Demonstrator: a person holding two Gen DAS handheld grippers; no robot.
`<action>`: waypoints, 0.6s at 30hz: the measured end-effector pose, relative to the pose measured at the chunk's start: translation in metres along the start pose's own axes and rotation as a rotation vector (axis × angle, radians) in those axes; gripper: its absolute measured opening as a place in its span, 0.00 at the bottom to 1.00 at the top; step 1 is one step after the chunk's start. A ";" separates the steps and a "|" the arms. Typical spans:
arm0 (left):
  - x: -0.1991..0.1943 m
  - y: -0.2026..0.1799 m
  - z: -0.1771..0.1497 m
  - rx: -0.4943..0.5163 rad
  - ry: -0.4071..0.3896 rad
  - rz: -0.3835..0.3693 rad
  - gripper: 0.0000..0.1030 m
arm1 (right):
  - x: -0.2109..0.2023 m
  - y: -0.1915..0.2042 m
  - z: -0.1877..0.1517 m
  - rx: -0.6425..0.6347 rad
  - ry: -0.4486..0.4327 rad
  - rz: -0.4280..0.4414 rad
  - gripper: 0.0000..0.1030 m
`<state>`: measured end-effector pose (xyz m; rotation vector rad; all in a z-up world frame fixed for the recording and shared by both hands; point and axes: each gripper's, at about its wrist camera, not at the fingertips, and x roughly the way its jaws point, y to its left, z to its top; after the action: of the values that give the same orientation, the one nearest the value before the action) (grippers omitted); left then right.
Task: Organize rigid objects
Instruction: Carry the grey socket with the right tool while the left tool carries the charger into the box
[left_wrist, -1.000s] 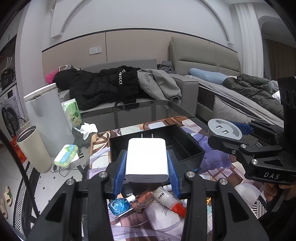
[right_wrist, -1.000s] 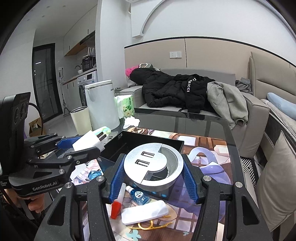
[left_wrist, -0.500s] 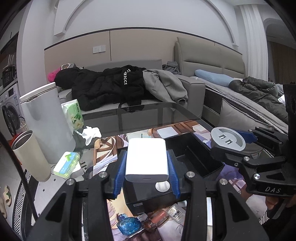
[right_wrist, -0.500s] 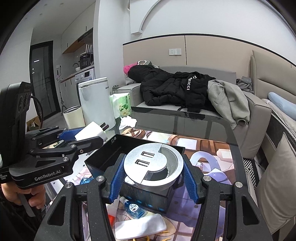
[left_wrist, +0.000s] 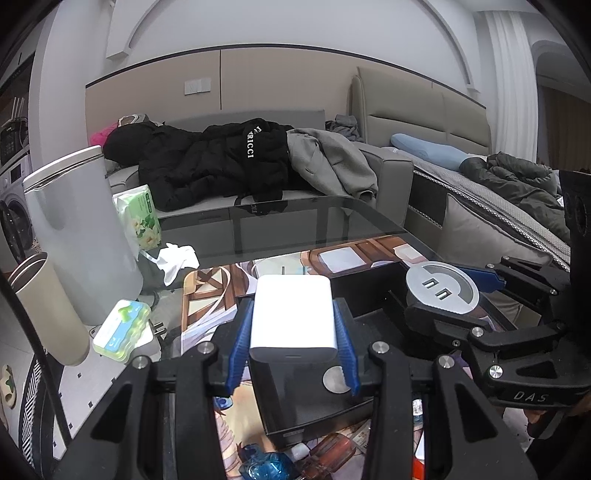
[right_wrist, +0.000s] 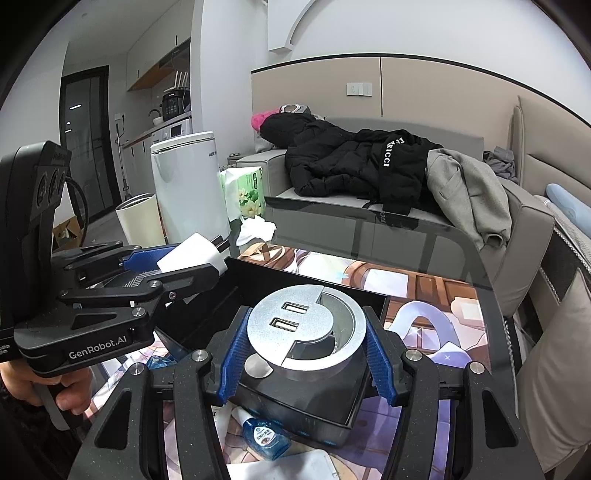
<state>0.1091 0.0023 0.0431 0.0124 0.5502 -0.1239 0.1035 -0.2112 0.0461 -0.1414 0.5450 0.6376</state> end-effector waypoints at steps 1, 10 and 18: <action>0.001 0.001 0.000 -0.003 0.002 -0.002 0.39 | 0.002 -0.001 0.000 -0.001 0.002 -0.002 0.56; 0.017 0.006 -0.001 -0.003 0.023 -0.023 0.39 | 0.022 -0.001 0.002 -0.014 0.035 -0.003 0.56; 0.026 0.002 -0.004 0.017 0.040 -0.036 0.39 | 0.037 0.001 0.001 -0.025 0.062 -0.004 0.57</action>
<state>0.1292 0.0017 0.0264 0.0215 0.5893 -0.1636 0.1279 -0.1912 0.0277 -0.1861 0.5961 0.6380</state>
